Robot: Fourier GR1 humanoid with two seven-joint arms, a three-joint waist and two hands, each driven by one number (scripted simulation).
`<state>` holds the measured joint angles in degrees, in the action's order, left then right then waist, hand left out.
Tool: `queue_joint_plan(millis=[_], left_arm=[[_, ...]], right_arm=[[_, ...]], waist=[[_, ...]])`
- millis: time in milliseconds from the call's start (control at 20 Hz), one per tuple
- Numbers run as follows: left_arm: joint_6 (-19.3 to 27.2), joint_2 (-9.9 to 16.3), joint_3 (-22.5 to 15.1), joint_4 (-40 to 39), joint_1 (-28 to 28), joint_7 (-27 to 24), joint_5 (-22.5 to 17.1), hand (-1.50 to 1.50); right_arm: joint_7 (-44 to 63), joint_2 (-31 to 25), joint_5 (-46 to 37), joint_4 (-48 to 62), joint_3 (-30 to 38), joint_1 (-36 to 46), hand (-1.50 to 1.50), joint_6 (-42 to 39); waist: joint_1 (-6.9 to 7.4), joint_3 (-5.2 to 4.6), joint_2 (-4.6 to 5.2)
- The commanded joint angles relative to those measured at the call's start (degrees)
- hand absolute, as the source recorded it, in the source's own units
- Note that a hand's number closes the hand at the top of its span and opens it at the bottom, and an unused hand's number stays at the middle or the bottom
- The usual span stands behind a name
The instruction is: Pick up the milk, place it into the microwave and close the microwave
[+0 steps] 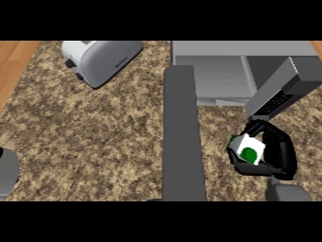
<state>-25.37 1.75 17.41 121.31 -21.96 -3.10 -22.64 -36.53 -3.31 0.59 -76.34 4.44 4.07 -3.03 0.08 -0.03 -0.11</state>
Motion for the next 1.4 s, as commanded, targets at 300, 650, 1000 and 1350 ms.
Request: queue_joint_plan(millis=[300, 650, 1000, 1350], left_arm=[[-1.3, 1.6, 3.1, -1.8, 1.6, 0.9, -1.9, -1.50], [-2.6, 1.3, 3.5, -5.2, 3.0, -0.7, -0.9, -1.50], [-4.6, 4.2, 5.6, -10.4, 6.8, -1.8, -2.3, -1.50], [-3.6, 1.6, 1.9, -7.8, 7.8, -1.2, -0.1, -1.50]], right_arm=[[14.4, 1.8, -6.8, 3.6, -1.1, 15.0, 1.50, 11.0], [5.6, -1.5, -5.8, 31.3, 5.3, 33.8, 1.50, 9.9], [0.0, -5.0, -6.7, 49.4, 9.2, 45.8, 1.50, 11.3], [-3.9, -7.0, -8.7, 59.6, 11.0, 53.1, 1.50, 17.0]], waist=[[0.29, 0.02, 0.10], [1.00, 0.06, 0.37], [2.02, 0.07, 0.91], [4.26, 0.17, 1.90]])
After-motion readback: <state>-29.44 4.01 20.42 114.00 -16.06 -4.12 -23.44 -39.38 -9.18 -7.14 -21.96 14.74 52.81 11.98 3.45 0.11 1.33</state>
